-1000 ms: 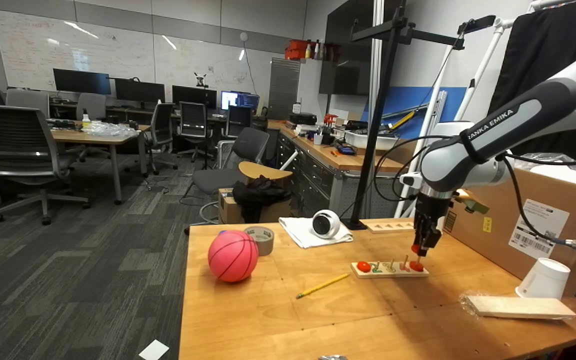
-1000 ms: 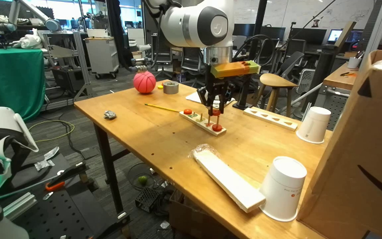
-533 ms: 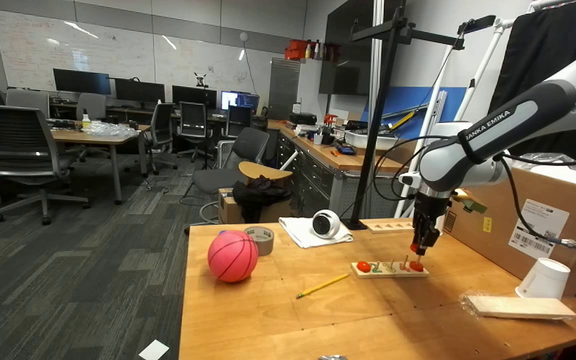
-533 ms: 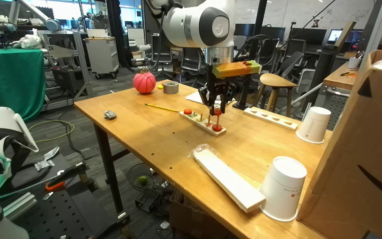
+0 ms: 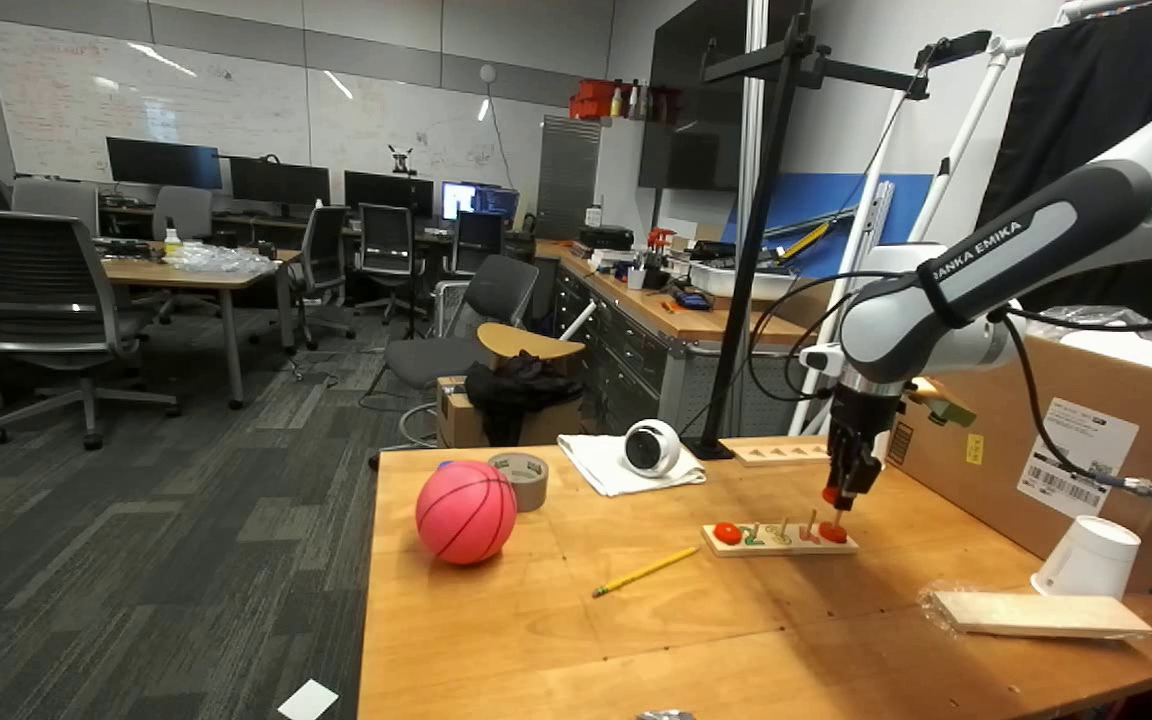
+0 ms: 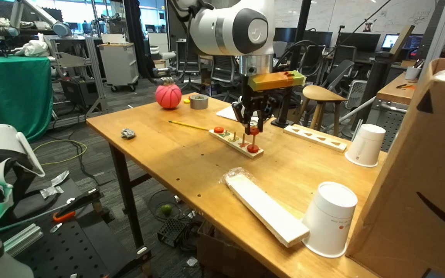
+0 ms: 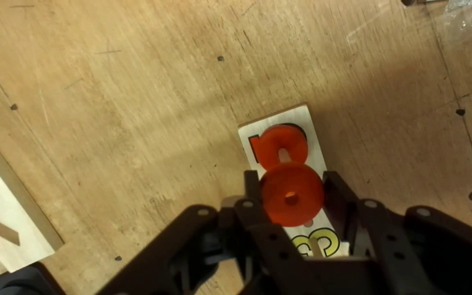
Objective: Place the right and left stacks of orange round blocks in the first right position on the wooden board, respectively.
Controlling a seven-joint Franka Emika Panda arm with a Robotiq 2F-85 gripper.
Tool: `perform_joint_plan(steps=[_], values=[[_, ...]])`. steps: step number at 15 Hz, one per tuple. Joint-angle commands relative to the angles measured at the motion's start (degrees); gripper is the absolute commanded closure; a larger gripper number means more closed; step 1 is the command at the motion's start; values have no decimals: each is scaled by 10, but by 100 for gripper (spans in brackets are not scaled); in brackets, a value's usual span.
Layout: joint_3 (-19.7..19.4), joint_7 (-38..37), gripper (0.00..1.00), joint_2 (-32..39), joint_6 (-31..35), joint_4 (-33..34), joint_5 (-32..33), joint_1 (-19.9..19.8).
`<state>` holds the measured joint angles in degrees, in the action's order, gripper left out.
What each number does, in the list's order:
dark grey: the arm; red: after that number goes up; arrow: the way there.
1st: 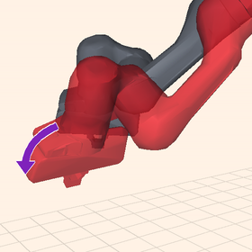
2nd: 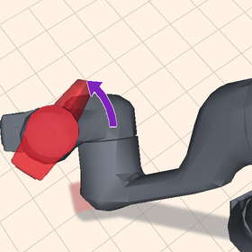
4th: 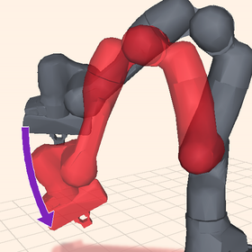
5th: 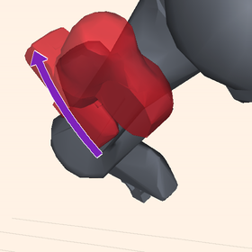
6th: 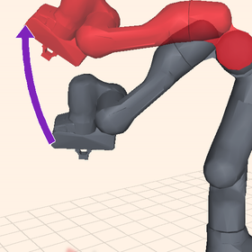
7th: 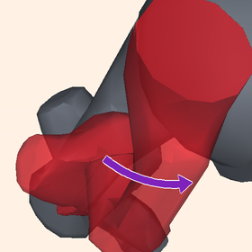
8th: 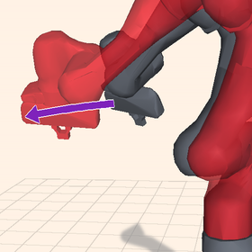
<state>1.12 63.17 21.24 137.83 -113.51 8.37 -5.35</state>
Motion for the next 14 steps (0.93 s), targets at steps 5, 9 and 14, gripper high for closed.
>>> perform_joint_plan(steps=[5,9,14], values=[[-2,-2,84,-21,5,-6,7,-4],[-2,-3,84,-18,5,-8,6,-5],[1,2,84,-18,3,-16,-2,-9]])
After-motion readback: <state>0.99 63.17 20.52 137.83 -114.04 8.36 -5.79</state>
